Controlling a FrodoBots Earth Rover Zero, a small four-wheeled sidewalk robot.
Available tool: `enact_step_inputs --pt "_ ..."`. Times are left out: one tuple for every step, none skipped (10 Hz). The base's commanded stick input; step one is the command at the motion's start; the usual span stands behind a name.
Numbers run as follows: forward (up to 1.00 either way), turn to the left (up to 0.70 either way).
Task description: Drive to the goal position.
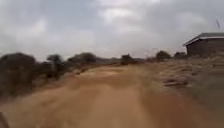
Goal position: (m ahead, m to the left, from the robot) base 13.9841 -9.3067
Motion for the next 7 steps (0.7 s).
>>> enact_step_inputs --pt "0.50 0.00" --pt "0.50 0.00" --pt "0.50 0.00" --pt "0.50 0.00" --pt "0.50 0.00" --pt "0.50 0.00" --pt "0.50 0.00"
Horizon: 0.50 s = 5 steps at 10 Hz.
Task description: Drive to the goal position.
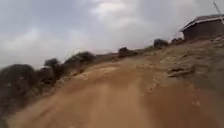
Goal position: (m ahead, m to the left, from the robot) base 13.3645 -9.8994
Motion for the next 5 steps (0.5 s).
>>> enact_step_inputs --pt "0.50 0.00" --pt "0.50 0.00" --pt "0.50 0.00" --pt "0.50 0.00" --pt "0.50 0.00"
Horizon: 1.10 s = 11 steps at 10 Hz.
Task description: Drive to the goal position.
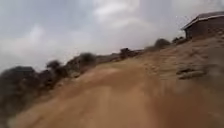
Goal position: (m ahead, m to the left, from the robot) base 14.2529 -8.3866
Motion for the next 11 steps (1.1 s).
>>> enact_step_inputs --pt "0.50 0.00" --pt "0.50 0.00" --pt "0.50 0.00" --pt "0.50 0.00" --pt "0.50 0.00" --pt "0.50 0.00" --pt "0.50 0.00" --pt "0.50 0.00" --pt "0.50 0.00" --pt "0.50 0.00" --pt "0.50 0.00"
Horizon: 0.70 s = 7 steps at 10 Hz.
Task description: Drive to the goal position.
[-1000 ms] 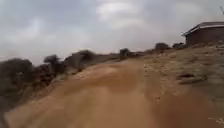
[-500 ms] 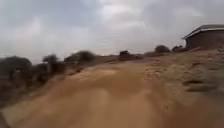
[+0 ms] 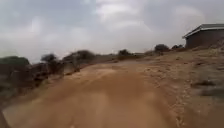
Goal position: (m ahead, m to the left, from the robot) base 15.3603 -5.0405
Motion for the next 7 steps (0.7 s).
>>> enact_step_inputs --pt "0.50 0.00" --pt "0.50 0.00" --pt "0.50 0.00" --pt "0.50 0.00" --pt "0.50 0.00" --pt "0.50 0.00" --pt "0.50 0.00"
